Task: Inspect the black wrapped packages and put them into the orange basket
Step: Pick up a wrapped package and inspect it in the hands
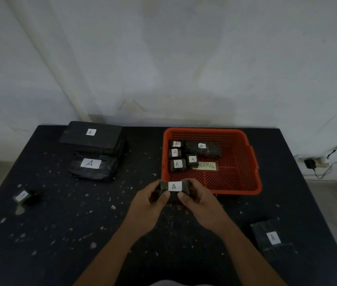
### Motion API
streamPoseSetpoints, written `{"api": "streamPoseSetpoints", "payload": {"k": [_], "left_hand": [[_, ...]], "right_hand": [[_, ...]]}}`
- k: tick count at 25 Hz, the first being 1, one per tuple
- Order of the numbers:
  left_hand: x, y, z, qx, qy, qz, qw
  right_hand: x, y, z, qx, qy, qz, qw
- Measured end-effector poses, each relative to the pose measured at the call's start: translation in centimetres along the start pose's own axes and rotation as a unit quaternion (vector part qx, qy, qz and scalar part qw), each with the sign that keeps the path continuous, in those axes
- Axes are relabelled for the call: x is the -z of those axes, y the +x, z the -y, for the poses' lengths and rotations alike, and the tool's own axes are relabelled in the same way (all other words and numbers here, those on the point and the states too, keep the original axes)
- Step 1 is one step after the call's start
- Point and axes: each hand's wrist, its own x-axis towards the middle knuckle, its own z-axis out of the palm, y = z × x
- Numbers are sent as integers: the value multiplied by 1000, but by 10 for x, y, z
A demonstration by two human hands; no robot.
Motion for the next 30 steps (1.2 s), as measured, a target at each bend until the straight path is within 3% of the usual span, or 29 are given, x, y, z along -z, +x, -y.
{"api": "streamPoseSetpoints", "payload": {"k": [3,11,17,21,24,26,30], "left_hand": [[-9,2,-1,11,-11,2,1000],[-11,7,0,139,-216,26,966],[-17,5,-5,88,-100,-12,991],[-22,7,-6,115,-147,-84,979],[-24,9,-6,133,-175,-69,973],[-27,8,-8,147,-246,-47,957],[-30,8,-5,135,-273,-29,952]], "right_hand": [[5,-2,-4,4,-10,-6,1000],[24,-7,-3,-17,84,18,996],[16,-6,-12,-3,1,-20,1000],[14,-8,-13,-16,102,-27,994],[15,-8,-16,-38,197,-26,979],[17,-8,-18,-55,202,-39,977],[22,-9,-21,-81,178,-43,980]]}}
